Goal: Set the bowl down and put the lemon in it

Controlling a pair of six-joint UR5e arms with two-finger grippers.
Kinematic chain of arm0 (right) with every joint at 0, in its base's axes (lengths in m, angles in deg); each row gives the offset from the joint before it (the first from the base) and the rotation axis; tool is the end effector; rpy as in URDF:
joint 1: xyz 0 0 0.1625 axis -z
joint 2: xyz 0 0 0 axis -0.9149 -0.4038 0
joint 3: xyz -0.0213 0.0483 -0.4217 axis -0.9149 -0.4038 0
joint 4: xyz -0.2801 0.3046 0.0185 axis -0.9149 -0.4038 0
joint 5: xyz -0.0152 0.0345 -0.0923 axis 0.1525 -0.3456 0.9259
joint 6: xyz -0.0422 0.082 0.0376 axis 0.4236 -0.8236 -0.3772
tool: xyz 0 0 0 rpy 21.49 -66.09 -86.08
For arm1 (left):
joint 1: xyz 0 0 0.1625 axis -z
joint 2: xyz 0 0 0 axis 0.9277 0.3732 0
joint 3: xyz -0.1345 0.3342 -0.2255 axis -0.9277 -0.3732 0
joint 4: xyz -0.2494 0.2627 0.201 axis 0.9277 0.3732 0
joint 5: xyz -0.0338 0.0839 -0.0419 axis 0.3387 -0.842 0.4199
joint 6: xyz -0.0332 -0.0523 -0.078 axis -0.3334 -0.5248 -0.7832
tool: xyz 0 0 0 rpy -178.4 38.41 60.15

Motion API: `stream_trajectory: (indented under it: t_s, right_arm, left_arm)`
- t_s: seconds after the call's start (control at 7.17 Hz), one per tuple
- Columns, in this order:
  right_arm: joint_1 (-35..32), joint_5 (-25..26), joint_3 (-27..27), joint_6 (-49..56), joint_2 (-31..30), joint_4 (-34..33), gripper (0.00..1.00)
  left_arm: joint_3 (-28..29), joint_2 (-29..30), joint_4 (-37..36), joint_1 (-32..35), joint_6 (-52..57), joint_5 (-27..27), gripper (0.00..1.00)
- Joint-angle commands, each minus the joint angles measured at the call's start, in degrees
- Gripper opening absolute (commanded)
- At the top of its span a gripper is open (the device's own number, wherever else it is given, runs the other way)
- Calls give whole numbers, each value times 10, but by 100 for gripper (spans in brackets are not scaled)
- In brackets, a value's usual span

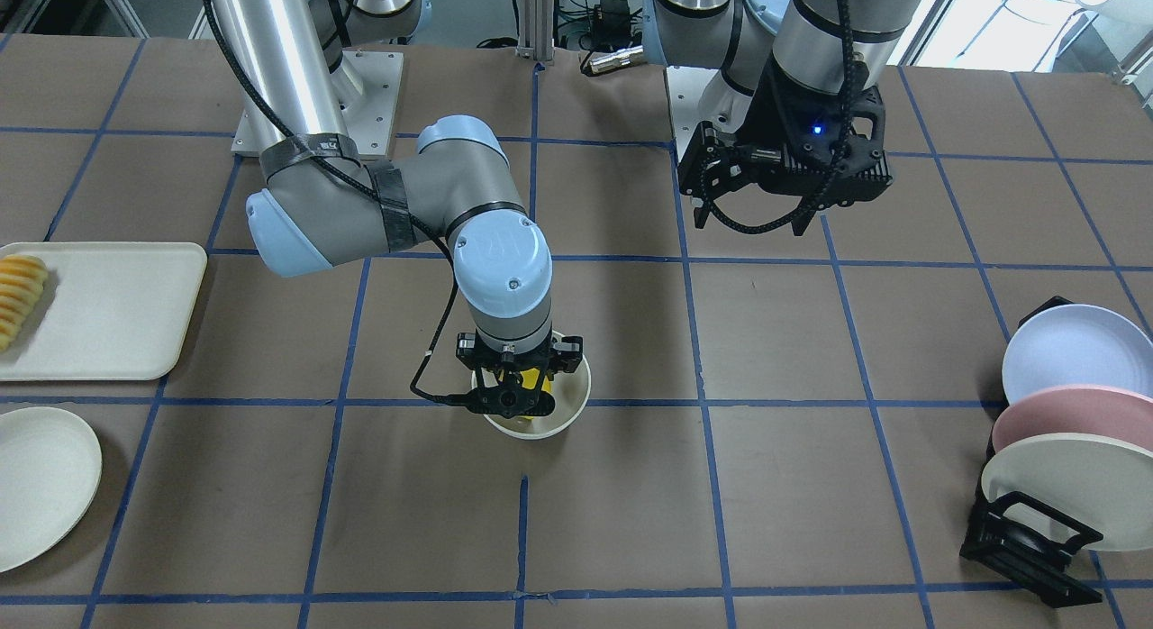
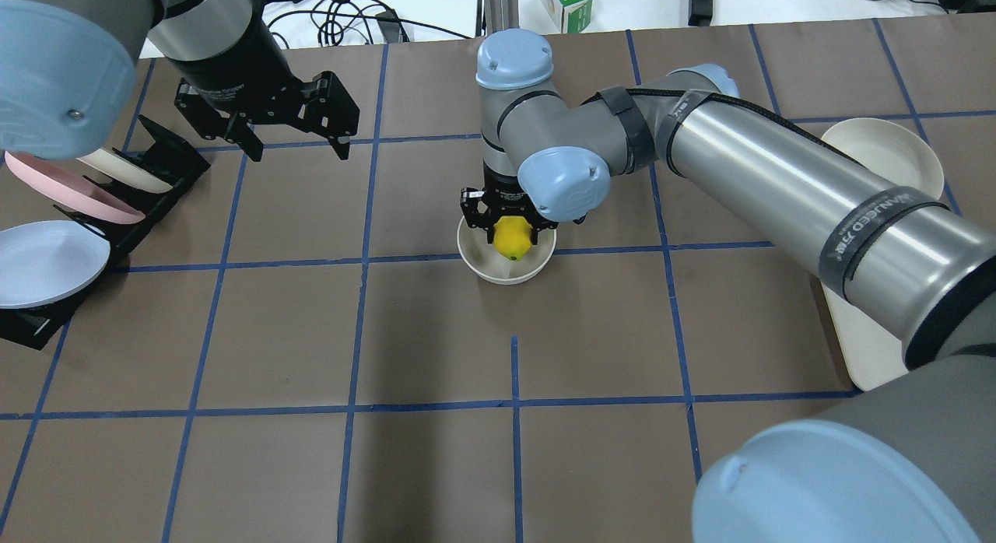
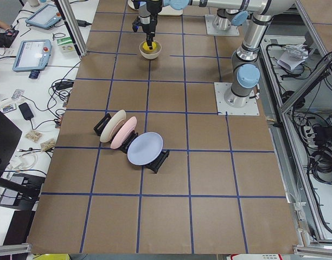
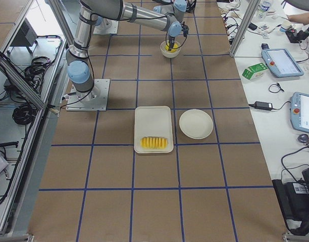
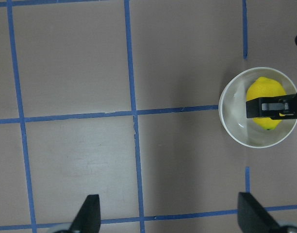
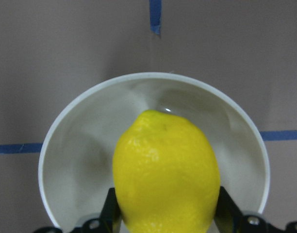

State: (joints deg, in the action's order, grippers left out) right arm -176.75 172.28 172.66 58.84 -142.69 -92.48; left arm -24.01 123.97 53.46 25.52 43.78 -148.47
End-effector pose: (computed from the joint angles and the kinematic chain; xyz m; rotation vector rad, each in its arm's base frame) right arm 0.3613 -0.5612 0.2422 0.0776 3.0959 0.1789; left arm -0.1674 -0.5022 0.5019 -0.0792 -3.1162 0.0907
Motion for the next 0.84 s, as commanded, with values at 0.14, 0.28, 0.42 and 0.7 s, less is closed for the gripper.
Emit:
stream_trajectory:
  t_s: [0.14, 0.28, 0.42, 0.7]
  right_arm:
    - [0, -1, 2, 0, 6, -4, 43]
    - [0, -1, 2, 0, 8, -4, 43]
    - [0, -1, 2, 0, 9, -6, 47]
    - [0, -1, 2, 0, 10, -12, 68]
  left_arm:
    - [-1, -2, 0, 0, -1, 0, 100]
    - [-1, -2, 0, 0, -1, -1, 100]
    - [-1, -2, 0, 0, -1, -1, 100]
    - [-1, -2, 0, 0, 0, -1, 100]
